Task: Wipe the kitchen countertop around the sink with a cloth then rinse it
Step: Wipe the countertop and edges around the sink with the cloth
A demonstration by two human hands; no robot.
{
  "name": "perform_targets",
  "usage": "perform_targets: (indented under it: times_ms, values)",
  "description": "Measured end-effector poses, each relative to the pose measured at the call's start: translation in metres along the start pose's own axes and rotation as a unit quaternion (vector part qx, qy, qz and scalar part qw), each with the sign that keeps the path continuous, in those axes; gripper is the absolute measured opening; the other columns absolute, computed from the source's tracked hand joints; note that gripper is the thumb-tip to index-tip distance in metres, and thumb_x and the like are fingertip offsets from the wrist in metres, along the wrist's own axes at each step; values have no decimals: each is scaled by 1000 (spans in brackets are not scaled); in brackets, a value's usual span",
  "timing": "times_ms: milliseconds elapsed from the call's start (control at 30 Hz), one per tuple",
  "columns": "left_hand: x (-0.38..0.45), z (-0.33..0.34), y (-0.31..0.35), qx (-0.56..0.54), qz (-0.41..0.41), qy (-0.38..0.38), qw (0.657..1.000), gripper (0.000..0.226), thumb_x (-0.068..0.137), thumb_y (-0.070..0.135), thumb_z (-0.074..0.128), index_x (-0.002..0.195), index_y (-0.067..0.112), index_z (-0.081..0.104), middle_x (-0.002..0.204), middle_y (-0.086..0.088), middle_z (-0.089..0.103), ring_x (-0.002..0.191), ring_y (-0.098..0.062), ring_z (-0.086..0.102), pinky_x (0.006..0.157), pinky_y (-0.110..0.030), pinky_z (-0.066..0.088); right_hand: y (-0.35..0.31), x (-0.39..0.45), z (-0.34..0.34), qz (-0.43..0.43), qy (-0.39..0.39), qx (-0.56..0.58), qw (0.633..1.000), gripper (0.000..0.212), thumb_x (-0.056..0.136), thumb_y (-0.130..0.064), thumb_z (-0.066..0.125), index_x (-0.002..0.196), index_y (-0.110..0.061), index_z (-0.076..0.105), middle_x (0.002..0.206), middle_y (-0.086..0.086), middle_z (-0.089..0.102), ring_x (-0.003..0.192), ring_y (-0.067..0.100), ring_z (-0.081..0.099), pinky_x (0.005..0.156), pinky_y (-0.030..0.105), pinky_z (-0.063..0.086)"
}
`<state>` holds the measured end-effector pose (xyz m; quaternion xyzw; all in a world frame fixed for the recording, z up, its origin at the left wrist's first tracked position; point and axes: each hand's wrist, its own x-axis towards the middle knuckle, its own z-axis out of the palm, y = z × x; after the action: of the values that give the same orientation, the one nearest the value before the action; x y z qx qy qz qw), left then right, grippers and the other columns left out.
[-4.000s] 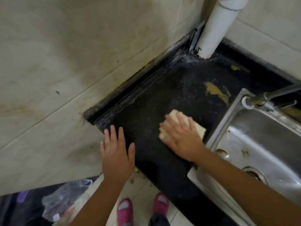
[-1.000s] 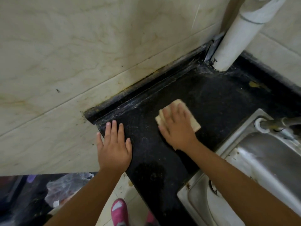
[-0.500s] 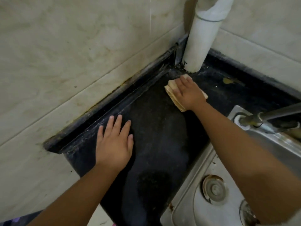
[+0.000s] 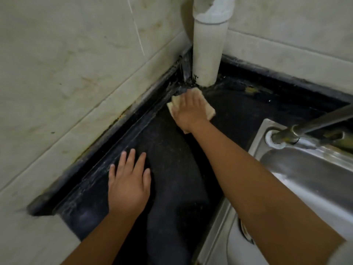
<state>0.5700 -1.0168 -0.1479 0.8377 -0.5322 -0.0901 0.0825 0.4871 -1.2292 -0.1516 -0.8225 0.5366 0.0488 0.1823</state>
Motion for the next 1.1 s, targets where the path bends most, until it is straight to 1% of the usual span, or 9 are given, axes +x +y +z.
perform_targets:
  times_ms: [100,167,367,467,633,733,933,1000,1100]
  values:
    - [3,2,3,-4,-8,-7,1000,75,81,52,4,141,18,35,153,-4,23,143,-19,10,114,-38,3,-7,-15,10,-126,-17,-48,991,58,100,-38,15,148,-11,-3,157,6,-12,144,22,-12,116,34,-6]
    - [7,1,12,-7,-6,-12,1000,67,84,46,13,142,18,33,153,-5,21,144,-20,9,115,-39,3,9,-21,9,-141,-20,-55,988,58,100,-40,16,148,-14,-3,157,2,-12,144,19,-11,116,32,-5]
    - [13,3,37,-25,17,-20,999,68,82,43,13,143,18,31,154,-4,18,144,-19,6,115,-39,2,91,-10,-15,102,11,23,994,56,101,-34,12,147,-6,-4,156,9,-12,144,25,-13,117,35,-7]
    - [15,6,44,-16,25,-33,999,64,87,44,12,144,20,26,155,-2,13,144,-17,2,115,-36,-2,114,8,-26,113,33,20,993,57,101,-33,13,146,-2,-1,156,14,-8,144,26,-9,118,36,-6]
    - [18,9,51,-19,29,-38,999,49,99,37,23,145,19,25,156,-3,11,144,-17,0,115,-37,-3,127,15,-28,98,38,-6,994,57,101,-34,12,146,0,3,156,15,-2,145,25,-3,119,36,-2]
    - [18,7,53,-26,25,-51,998,48,99,32,26,145,19,24,156,-3,10,144,-17,-2,116,-38,-3,138,-6,-26,188,58,11,980,57,101,-33,14,146,0,3,156,15,-3,144,28,-4,118,36,-3]
    - [19,3,52,-43,33,-49,997,49,98,32,26,145,19,23,156,-2,8,144,-16,-3,116,-37,-3,126,-9,-36,343,34,62,937,57,101,-25,16,144,3,-8,154,16,-16,142,32,-14,116,40,-10]
    - [19,2,48,-38,35,-55,997,49,98,31,28,145,17,24,156,-3,10,144,-17,-1,115,-38,-4,114,-3,-40,347,33,87,933,59,101,-29,16,144,4,-9,154,18,-16,142,34,-14,115,42,-10]
    - [23,1,43,-22,35,-61,997,49,98,32,27,145,17,24,156,-4,11,144,-18,0,116,-39,-3,104,6,-34,249,60,73,964,63,100,-37,15,144,3,-6,155,18,-12,143,31,-11,117,39,-7]
